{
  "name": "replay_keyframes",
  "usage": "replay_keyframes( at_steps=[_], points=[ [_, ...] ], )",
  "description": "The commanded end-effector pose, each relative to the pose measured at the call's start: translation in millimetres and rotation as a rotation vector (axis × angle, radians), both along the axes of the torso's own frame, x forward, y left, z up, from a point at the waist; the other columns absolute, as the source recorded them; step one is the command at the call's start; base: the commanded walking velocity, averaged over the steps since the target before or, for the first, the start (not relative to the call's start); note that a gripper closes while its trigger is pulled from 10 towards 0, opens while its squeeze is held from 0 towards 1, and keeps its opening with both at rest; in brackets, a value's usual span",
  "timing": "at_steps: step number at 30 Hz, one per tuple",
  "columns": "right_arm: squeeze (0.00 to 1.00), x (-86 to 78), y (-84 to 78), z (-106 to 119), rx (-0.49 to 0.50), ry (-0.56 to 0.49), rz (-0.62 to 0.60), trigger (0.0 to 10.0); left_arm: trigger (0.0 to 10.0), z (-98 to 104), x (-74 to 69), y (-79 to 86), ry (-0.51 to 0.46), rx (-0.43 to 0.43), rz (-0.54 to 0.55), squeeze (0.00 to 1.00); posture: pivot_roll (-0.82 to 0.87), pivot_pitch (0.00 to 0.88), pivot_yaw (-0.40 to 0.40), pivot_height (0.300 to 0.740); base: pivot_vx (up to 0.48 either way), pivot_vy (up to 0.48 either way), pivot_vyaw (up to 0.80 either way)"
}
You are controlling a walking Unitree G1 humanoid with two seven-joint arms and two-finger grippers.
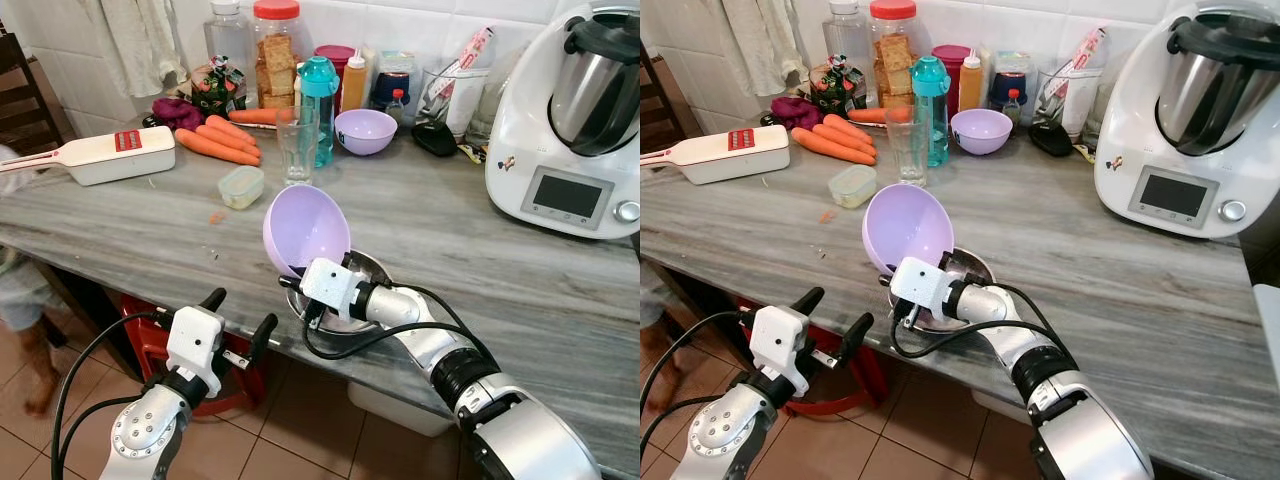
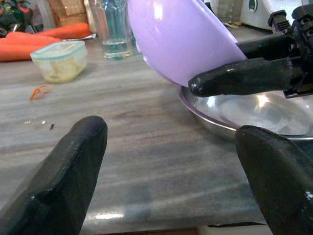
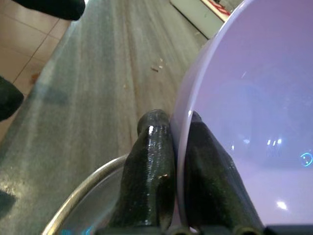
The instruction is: Setting the table
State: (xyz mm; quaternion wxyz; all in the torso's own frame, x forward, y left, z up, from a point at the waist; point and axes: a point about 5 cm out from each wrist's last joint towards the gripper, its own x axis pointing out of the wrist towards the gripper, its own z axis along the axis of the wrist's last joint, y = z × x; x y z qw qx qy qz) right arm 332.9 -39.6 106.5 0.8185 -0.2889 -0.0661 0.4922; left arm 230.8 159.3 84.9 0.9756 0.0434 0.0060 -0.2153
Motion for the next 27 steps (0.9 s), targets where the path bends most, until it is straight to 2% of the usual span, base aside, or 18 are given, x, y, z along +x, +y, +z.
replay_keyframes(
  at_steps=[1, 4, 6, 14, 15, 16, 17, 27],
  points=[
    [0.42, 5.1, 2.2, 10.2, 0.002, -0.044, 0.003, 10.0, 10.0, 4.5, 1.0, -3.8, -0.011, -0.002, -0.019, 0.0, 0.14, 0.0, 0.009, 0.74, 0.0, 0.0, 0.0],
    [0.38, 8.1, 0.9, 12.7, -0.001, -0.055, -0.01, 10.0, 10.0, 4.9, 2.0, -5.4, -0.01, -0.004, -0.025, 0.0, 0.14, 0.0, 0.01, 0.74, 0.0, 0.0, 0.0],
    [0.23, 9.6, -0.9, 13.2, -0.012, -0.066, -0.019, 10.0, 10.0, 5.4, 1.8, -7.2, -0.01, -0.009, -0.033, 0.0, 0.15, 0.0, 0.009, 0.74, 0.0, 0.0, 0.0],
    [0.22, 18.2, -11.2, 18.2, -0.05, -0.113, -0.075, 10.0, 10.0, 4.9, 1.5, -11.2, -0.004, -0.016, -0.049, 0.0, 0.15, 0.0, 0.007, 0.74, 0.0, 0.0, 0.0],
    [0.25, 19.0, -12.1, 18.8, -0.051, -0.115, -0.08, 10.0, 10.0, 4.8, 1.2, -11.2, -0.004, -0.016, -0.049, 0.0, 0.15, 0.0, 0.007, 0.74, 0.0, 0.0, 0.0],
    [0.73, 20.6, -14.3, 20.0, -0.055, -0.12, -0.092, 10.0, 10.0, 4.7, 1.0, -11.4, -0.003, -0.017, -0.051, 0.0, 0.15, 0.0, 0.007, 0.74, 0.0, 0.0, 0.0],
    [1.0, 21.6, -15.7, 20.6, -0.054, -0.121, -0.101, 10.0, 10.0, 4.7, 0.9, -11.7, -0.003, -0.018, -0.052, 0.0, 0.16, 0.0, 0.006, 0.74, 0.0, 0.0, 0.0],
    [1.0, 21.1, -20.6, 18.6, -0.036, -0.13, -0.125, 10.0, 10.0, 5.7, 1.4, -13.6, -0.003, -0.019, -0.056, 0.0, 0.16, 0.0, 0.005, 0.74, 0.0, 0.0, 0.0]
  ],
)
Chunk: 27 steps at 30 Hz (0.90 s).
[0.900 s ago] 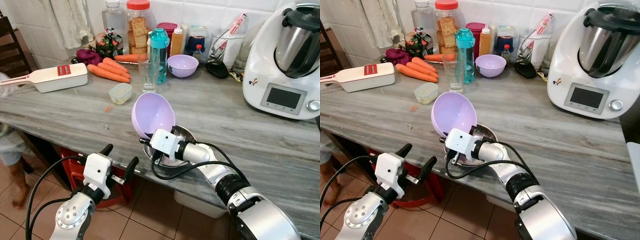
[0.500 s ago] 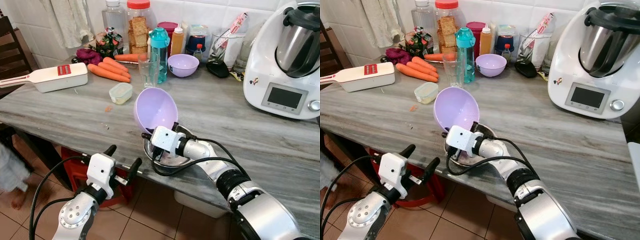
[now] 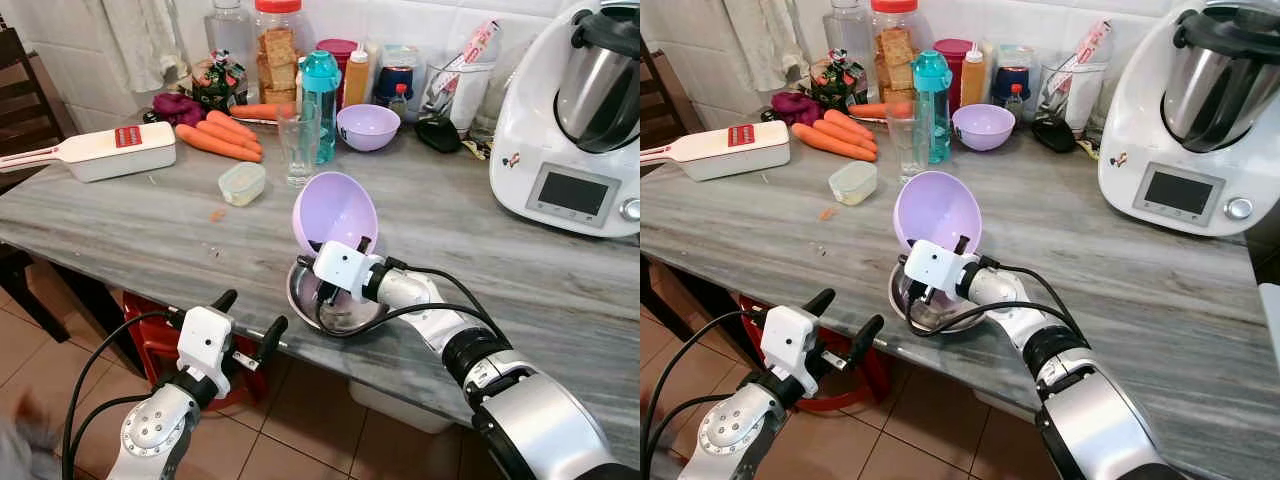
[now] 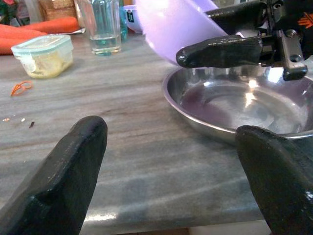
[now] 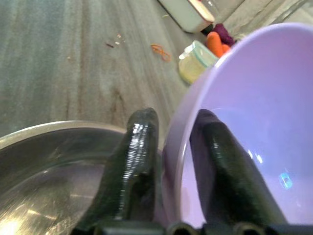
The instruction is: Setting the table
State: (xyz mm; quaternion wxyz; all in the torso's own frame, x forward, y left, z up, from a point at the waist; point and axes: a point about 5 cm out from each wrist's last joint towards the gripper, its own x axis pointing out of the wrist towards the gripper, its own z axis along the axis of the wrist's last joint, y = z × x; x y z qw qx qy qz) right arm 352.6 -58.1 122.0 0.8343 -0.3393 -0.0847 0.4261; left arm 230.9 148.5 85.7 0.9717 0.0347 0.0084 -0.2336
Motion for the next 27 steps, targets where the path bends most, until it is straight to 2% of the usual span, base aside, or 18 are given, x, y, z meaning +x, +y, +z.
replay_keyframes(
  at_steps=[1, 27],
  points=[
    [1.0, 1.0, -2.6, 2.3, 0.01, -0.017, -0.006, 10.0, 10.0, 5.1, 1.7, -3.3, -0.013, -0.004, -0.019, 0.0, 0.15, 0.0, 0.006, 0.74, 0.0, 0.0, 0.0],
    [1.0, 14.1, -9.3, 23.9, 0.002, -0.169, -0.1, 10.0, 10.0, 6.0, 8.8, -5.8, -0.016, -0.003, -0.006, 0.0, 0.16, 0.0, 0.003, 0.74, 0.0, 0.0, 0.0]
  ],
)
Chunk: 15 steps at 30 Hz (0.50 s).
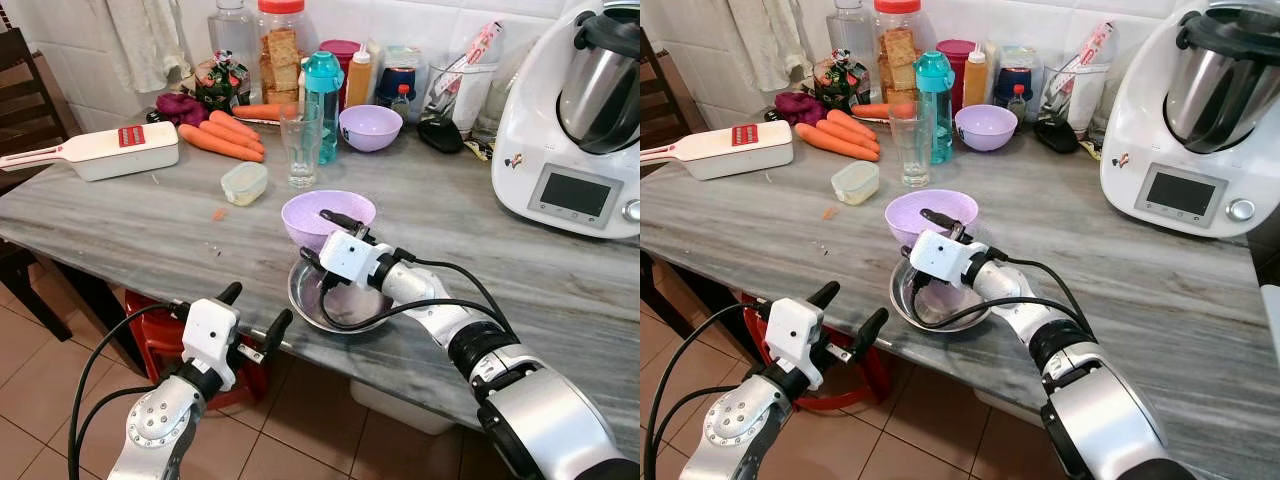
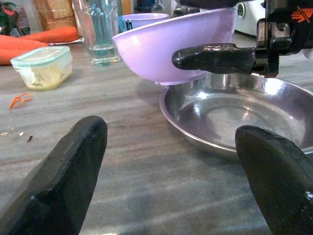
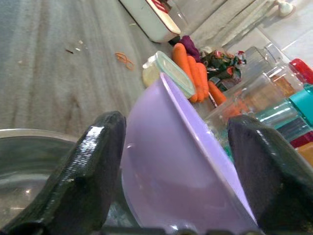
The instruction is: Setting the table
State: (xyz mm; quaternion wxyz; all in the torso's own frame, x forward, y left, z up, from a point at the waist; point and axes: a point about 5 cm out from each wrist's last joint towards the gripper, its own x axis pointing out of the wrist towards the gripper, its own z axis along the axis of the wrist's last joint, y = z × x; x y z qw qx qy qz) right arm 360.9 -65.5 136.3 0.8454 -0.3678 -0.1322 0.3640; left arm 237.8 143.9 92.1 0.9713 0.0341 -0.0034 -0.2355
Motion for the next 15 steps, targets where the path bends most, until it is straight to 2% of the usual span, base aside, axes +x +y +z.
replay_keyframes(
  at_steps=[1, 15],
  points=[
    [1.0, 6.5, -2.3, 10.2, -0.012, -0.028, -0.021, 10.0, 10.0, -0.4, 2.5, -1.4, 0.006, 0.004, -0.001, 0.0, 0.16, 0.0, 0.003, 0.74, 0.0, 0.0, 0.0],
    [1.0, 13.8, -7.6, 14.4, 0.038, 0.009, -0.1, 10.0, 10.0, -0.8, 6.5, -4.2, 0.004, 0.003, 0.002, 0.0, 0.16, 0.0, -0.003, 0.74, 0.0, 0.0, 0.0]
  ],
)
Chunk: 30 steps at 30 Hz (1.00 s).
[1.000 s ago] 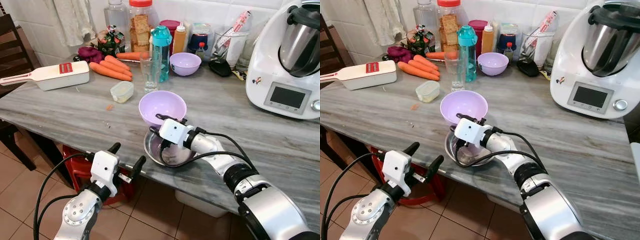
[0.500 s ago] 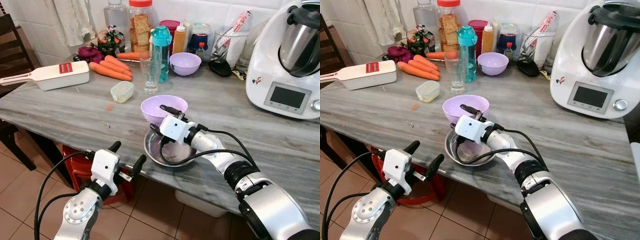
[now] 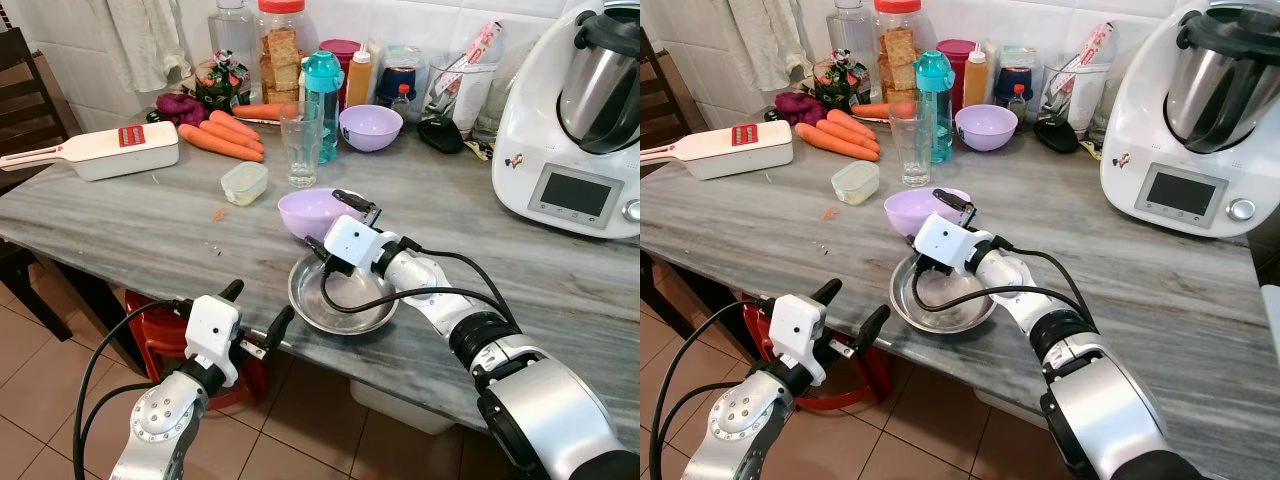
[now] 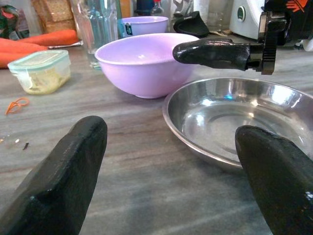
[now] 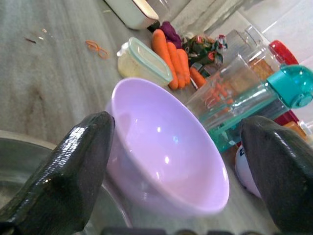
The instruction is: Setting the table
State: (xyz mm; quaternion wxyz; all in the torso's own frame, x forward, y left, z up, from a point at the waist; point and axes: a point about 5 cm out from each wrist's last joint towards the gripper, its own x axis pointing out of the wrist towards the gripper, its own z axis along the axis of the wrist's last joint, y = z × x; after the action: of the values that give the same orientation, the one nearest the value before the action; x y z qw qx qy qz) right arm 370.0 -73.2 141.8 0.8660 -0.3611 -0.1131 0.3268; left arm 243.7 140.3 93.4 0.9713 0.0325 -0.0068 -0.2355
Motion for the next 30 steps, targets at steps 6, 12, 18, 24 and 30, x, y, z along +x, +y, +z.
replay_keyframes(
  at_steps=[6, 12, 18, 24, 30],
  points=[
    [1.0, 2.3, 0.3, 5.2, 0.036, 0.004, -0.007, 10.0, 10.0, -3.6, 0.3, -1.3, 0.012, 0.006, 0.007, 0.0, 0.16, 0.0, -0.005, 0.74, 0.0, 0.0, 0.0],
    [0.99, -2.5, -8.8, 7.3, 0.236, 0.001, -0.037, 10.0, 10.0, -3.8, 2.1, -2.5, 0.007, 0.0, 0.008, 0.0, 0.15, 0.0, -0.013, 0.74, 0.0, 0.0, 0.0],
    [0.0, -12.7, -22.9, -0.7, 0.379, 0.004, -0.109, 10.0, 10.0, -6.2, 0.3, 1.3, 0.013, -0.002, 0.017, 0.0, 0.13, 0.0, -0.011, 0.74, 0.0, 0.0, 0.0],
    [0.0, -23.4, -36.2, -18.4, 0.453, 0.095, -0.218, 10.0, 10.0, -9.7, -1.8, 1.2, 0.038, -0.015, -0.039, 0.0, 0.1, 0.0, -0.002, 0.74, 0.0, 0.0, 0.0],
    [0.0, -31.2, -47.2, -30.4, 0.474, 0.192, -0.315, 10.0, 10.0, -11.2, -3.4, 1.6, 0.055, -0.018, -0.11, 0.0, 0.08, 0.0, 0.006, 0.74, 0.0, 0.0, 0.0]
  ],
)
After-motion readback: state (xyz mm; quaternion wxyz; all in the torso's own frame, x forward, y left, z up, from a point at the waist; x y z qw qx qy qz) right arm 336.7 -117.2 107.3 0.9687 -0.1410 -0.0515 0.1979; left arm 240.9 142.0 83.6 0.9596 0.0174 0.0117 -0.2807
